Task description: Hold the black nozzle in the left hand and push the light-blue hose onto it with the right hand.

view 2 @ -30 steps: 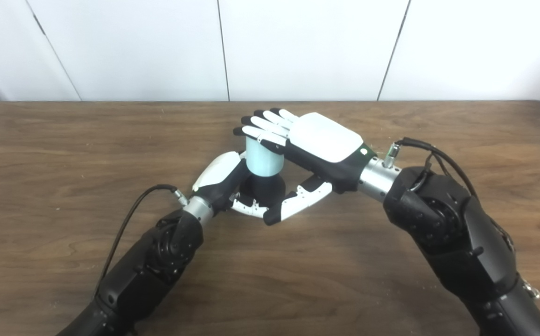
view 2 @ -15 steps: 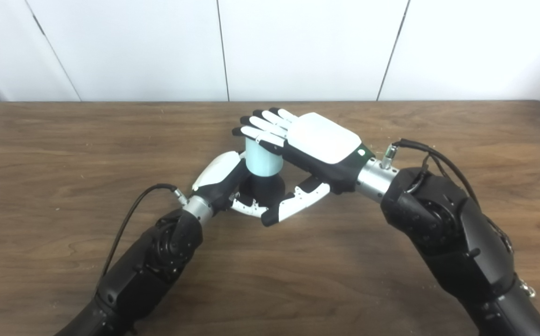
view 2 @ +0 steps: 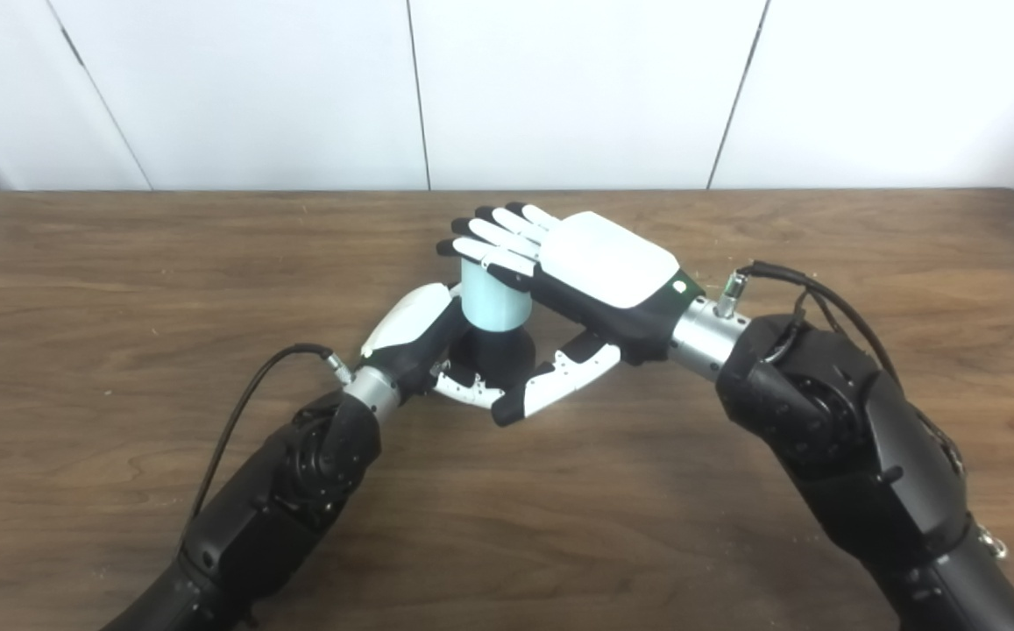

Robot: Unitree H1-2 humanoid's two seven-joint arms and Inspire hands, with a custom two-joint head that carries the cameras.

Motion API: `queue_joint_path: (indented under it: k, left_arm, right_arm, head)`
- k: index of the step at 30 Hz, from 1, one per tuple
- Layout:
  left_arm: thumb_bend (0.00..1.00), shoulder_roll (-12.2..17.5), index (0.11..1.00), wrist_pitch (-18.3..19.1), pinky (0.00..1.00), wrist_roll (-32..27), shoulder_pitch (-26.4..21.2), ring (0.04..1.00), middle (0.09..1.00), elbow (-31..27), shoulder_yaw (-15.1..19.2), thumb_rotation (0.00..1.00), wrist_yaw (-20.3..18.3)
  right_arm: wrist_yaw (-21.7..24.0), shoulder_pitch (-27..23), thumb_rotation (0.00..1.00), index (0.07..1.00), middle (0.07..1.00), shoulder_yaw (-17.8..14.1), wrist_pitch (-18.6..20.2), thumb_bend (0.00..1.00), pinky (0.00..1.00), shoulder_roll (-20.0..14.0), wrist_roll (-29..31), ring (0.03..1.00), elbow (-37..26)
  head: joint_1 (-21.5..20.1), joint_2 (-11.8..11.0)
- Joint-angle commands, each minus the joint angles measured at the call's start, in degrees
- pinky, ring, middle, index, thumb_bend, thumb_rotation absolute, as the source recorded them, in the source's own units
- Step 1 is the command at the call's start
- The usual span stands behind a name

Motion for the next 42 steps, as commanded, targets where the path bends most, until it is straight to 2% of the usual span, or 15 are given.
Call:
queue_joint_path:
  k: [1, 13, 42]
  left_arm:
    - [0.52, 2.47, 0.48, 8.02, 1.0, 1.88, 5.54, 1.0, 0.866, 5.92, -3.28, 0.04, -8.17]
    - [0.52, 2.42, 0.48, 7.74, 1.0, 1.61, 5.39, 1.0, 0.866, 6.46, -3.13, 0.04, -8.04]
    - [0.52, 2.93, 0.48, 7.83, 1.0, 1.58, 5.45, 1.0, 0.866, 5.73, -3.15, 0.04, -8.59]
  right_arm:
    - [3.6, 1.58, 1.0, 0.976, 1.0, 1.66, 0.54, 0.7, 1.0, -1.53, -0.04, 1.0, 1.68]
    - [3.93, 2.57, 1.0, 0.975, 1.0, 2.51, 2.34, 0.7, 1.0, -0.34, -0.48, 1.0, 1.74]
    - [0.64, 4.59, 1.0, 0.974, 1.0, 4.16, 1.46, 0.7, 1.0, -0.08, -1.32, 1.0, 3.46]
  head:
    - [0.05, 0.05]
    - [-0.28, -0.01]
    - [-0.05, 0.19]
